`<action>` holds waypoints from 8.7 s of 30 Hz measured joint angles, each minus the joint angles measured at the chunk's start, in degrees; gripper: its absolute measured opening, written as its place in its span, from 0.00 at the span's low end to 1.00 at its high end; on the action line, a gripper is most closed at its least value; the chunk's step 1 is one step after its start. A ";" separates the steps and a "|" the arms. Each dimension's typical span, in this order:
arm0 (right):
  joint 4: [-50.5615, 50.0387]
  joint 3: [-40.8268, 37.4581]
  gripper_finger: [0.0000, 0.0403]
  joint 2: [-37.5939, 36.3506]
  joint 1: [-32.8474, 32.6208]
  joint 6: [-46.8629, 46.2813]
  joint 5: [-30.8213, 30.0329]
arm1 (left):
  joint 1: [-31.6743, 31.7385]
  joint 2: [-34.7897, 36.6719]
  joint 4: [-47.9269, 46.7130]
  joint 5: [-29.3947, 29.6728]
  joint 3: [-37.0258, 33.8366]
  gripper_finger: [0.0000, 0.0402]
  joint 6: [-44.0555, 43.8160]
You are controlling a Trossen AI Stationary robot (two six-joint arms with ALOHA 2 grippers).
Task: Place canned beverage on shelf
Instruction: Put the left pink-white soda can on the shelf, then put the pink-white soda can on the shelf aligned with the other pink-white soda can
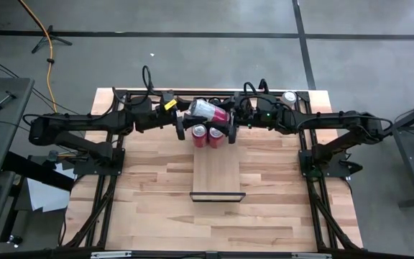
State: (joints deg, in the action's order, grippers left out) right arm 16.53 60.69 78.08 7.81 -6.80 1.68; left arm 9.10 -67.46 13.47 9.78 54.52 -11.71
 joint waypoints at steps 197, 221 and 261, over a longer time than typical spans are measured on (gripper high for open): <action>-36.30 -0.02 0.99 -16.52 2.69 -8.18 -14.56 | -6.67 -21.66 -60.57 -3.71 31.08 0.81 12.39; -38.14 0.42 0.99 -16.55 2.72 -14.38 -18.60 | -3.80 13.18 -13.10 10.48 -1.14 0.81 -9.11; -54.48 -12.79 0.99 -3.75 43.95 -49.79 -36.07 | -3.87 12.92 -13.60 8.76 -1.07 0.81 -10.73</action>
State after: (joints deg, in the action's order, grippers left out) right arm -37.96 47.90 74.33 51.77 -56.59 -34.39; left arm 5.23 -54.54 -0.13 18.54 53.45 -22.44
